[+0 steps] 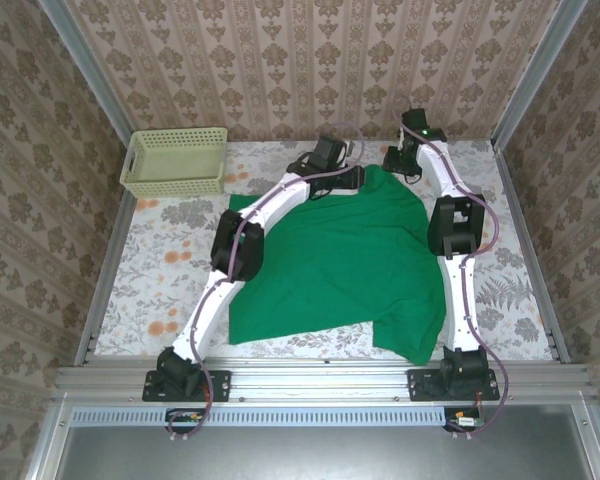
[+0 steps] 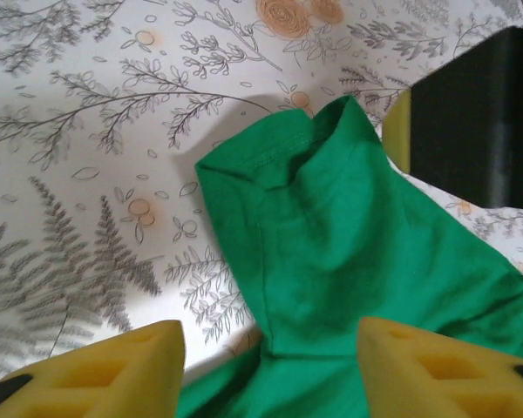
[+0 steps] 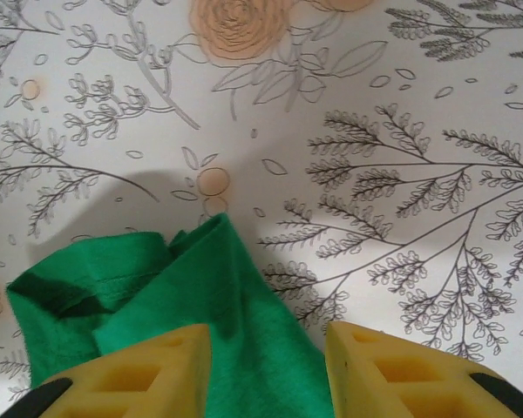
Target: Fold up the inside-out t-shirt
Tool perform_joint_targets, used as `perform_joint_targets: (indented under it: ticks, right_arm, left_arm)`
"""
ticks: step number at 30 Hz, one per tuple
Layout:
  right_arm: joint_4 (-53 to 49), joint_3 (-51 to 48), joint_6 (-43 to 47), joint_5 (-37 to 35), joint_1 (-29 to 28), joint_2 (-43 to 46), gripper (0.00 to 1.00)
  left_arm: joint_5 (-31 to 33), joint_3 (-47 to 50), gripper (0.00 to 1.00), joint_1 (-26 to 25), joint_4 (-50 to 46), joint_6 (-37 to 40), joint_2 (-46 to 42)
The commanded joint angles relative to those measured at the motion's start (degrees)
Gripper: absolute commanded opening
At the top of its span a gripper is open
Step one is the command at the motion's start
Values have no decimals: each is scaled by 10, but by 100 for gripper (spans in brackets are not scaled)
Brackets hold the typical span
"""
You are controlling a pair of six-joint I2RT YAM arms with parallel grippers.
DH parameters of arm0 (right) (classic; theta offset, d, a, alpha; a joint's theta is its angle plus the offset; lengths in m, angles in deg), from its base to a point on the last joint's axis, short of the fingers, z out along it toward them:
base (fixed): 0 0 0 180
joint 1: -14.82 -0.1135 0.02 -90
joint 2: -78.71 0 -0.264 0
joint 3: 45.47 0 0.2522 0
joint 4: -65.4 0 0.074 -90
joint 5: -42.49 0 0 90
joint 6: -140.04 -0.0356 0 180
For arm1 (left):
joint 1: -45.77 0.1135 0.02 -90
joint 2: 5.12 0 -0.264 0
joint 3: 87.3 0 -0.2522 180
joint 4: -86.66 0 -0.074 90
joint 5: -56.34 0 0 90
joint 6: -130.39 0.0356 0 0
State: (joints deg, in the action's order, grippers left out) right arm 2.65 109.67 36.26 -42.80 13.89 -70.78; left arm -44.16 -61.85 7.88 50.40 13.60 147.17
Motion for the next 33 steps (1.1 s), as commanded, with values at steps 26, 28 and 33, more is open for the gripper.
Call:
perform_joint_targets:
  ticks: [26,28,33]
  right_arm:
    - [87,-311,-113,-6,13,152,30]
    - [107,-351,-122,-7,13,175,25]
    - [136,-418,-133,-20,14,216,17]
  left_arm:
    - [15,-137,28,-24,-7,-47,137]
    - [13,-132,20,-21,-25,-51,133]
    - [12,-54,5,-19,-23,-56,82]
